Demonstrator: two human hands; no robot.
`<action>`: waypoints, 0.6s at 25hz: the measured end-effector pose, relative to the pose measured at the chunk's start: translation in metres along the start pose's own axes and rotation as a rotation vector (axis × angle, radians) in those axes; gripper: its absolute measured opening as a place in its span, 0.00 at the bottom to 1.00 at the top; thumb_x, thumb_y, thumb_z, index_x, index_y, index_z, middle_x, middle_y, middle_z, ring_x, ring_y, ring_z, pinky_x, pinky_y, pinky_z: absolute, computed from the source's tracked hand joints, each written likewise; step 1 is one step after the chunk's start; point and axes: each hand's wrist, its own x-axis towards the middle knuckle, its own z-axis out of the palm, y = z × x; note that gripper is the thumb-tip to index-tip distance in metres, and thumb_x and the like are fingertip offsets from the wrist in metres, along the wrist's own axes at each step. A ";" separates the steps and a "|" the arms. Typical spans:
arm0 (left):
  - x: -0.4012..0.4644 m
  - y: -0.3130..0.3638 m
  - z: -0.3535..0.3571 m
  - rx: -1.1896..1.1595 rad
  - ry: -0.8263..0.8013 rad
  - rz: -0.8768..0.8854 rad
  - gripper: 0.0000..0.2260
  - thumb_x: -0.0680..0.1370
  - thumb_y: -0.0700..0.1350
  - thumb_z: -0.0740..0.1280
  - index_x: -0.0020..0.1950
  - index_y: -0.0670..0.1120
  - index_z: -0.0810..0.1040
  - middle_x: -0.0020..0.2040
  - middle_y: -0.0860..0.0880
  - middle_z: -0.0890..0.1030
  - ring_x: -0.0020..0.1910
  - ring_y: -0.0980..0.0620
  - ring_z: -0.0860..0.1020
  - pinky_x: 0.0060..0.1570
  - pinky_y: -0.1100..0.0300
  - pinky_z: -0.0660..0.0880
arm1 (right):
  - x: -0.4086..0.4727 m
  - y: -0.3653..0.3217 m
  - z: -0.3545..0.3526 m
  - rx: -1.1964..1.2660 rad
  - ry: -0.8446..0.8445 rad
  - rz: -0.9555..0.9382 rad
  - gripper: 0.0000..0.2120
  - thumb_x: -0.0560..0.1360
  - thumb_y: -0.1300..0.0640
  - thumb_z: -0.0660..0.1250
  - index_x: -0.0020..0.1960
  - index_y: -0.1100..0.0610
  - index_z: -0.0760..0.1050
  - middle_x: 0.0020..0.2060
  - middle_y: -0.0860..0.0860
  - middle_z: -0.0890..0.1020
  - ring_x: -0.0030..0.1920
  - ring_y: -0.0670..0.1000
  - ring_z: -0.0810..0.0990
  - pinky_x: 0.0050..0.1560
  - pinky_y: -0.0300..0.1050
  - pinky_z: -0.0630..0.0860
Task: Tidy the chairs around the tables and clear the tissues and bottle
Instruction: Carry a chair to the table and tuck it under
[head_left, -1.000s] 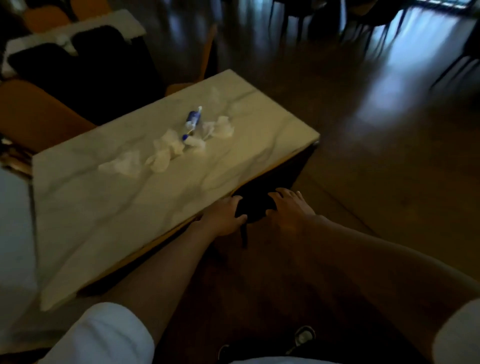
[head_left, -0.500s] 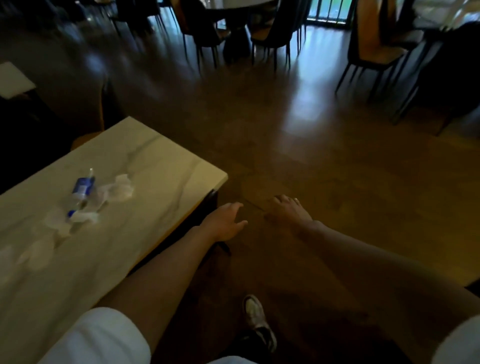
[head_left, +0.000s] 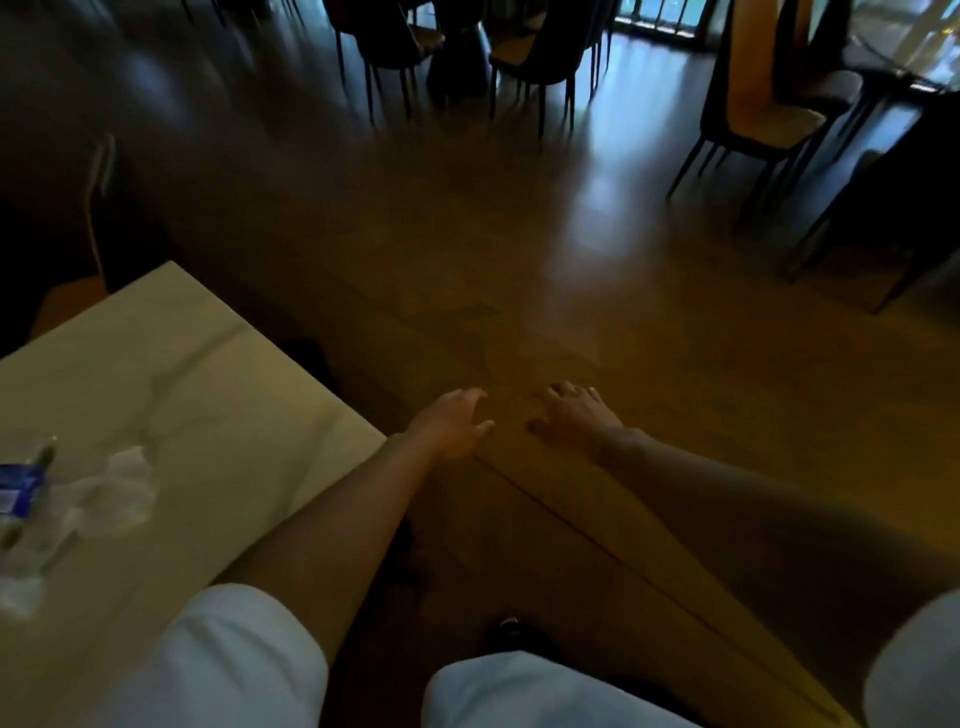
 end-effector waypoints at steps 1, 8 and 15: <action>0.018 -0.002 -0.014 -0.007 0.007 -0.023 0.25 0.81 0.53 0.65 0.76 0.51 0.63 0.74 0.46 0.67 0.71 0.45 0.69 0.65 0.47 0.72 | 0.023 0.002 -0.014 0.005 0.002 -0.015 0.31 0.79 0.39 0.59 0.77 0.53 0.60 0.76 0.56 0.62 0.76 0.58 0.60 0.76 0.61 0.54; 0.143 -0.031 -0.085 -0.006 0.042 -0.166 0.25 0.81 0.53 0.65 0.76 0.51 0.64 0.74 0.45 0.68 0.71 0.45 0.70 0.65 0.48 0.73 | 0.185 0.014 -0.087 0.012 -0.021 -0.170 0.29 0.80 0.41 0.59 0.77 0.52 0.59 0.76 0.57 0.63 0.76 0.59 0.60 0.76 0.61 0.54; 0.260 -0.026 -0.160 -0.179 0.184 -0.432 0.24 0.81 0.54 0.64 0.76 0.51 0.64 0.74 0.46 0.68 0.70 0.45 0.70 0.64 0.46 0.73 | 0.352 0.032 -0.162 -0.062 -0.099 -0.449 0.26 0.80 0.40 0.57 0.74 0.51 0.63 0.71 0.57 0.67 0.73 0.59 0.63 0.73 0.59 0.56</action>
